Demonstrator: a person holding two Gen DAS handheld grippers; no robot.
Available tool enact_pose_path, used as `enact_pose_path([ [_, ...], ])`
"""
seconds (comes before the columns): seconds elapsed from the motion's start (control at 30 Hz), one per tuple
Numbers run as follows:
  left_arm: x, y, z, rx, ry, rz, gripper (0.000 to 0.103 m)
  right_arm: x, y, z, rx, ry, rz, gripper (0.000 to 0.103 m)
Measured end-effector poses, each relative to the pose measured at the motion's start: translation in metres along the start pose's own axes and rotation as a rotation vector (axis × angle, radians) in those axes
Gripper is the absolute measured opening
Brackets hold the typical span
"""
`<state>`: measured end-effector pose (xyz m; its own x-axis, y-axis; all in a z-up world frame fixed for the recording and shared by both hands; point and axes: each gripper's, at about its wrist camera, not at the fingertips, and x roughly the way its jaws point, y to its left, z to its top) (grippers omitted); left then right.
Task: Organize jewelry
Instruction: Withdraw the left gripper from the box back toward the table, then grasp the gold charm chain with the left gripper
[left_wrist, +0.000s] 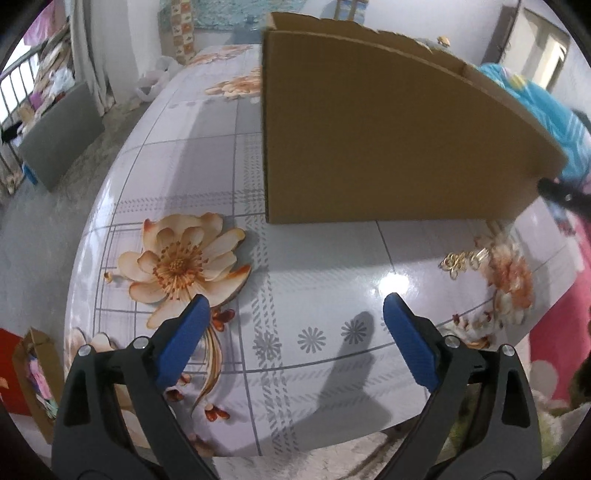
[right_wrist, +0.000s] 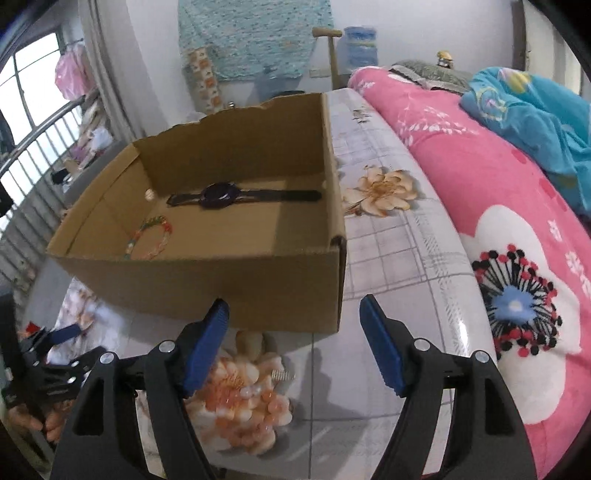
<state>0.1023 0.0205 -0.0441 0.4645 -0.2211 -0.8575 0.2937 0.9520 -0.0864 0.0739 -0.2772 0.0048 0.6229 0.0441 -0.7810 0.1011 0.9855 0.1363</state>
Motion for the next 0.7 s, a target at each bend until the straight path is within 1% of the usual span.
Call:
enact_pose_path([
  [0.07,0.002,-0.006,-0.002,0.034,0.002,0.015,0.095,-0.002,0.001,-0.009,-0.029,0.013,-0.016,0.078],
  [0.1,0.004,-0.009,-0.003,0.068,0.006,0.035,0.095,-0.002,0.0,-0.016,-0.047,0.031,-0.04,0.081],
  [0.13,0.004,-0.012,-0.003,0.083,-0.006,0.041,0.095,-0.001,-0.001,-0.021,-0.057,0.045,-0.061,0.083],
  [0.17,0.003,-0.012,-0.003,0.09,-0.01,0.039,0.095,0.0,-0.001,-0.026,-0.068,0.059,-0.082,0.083],
  [0.23,0.002,-0.011,-0.003,0.081,-0.007,0.025,0.095,0.006,-0.002,-0.038,-0.099,0.091,-0.122,0.089],
  [0.33,0.001,-0.01,-0.004,0.083,-0.019,0.035,0.096,0.019,-0.002,-0.051,-0.133,0.144,-0.16,0.094],
  [0.4,0.0,-0.01,-0.006,0.081,-0.016,0.036,0.096,0.023,0.002,-0.057,-0.172,0.145,-0.171,0.097],
  [0.47,-0.002,-0.009,-0.006,0.083,-0.004,0.036,0.096,0.022,0.008,-0.06,-0.218,0.123,-0.191,0.097],
  [0.5,-0.002,-0.008,-0.005,0.081,0.006,0.034,0.096,0.022,0.009,-0.06,-0.237,0.119,-0.194,0.097],
  [0.6,0.006,-0.012,0.003,0.08,0.02,0.037,0.096,0.025,0.0,-0.058,-0.187,0.148,-0.15,0.097],
  [0.7,0.008,-0.012,0.006,0.08,0.021,0.037,0.096,0.024,-0.002,-0.058,-0.192,0.148,-0.136,0.097],
])
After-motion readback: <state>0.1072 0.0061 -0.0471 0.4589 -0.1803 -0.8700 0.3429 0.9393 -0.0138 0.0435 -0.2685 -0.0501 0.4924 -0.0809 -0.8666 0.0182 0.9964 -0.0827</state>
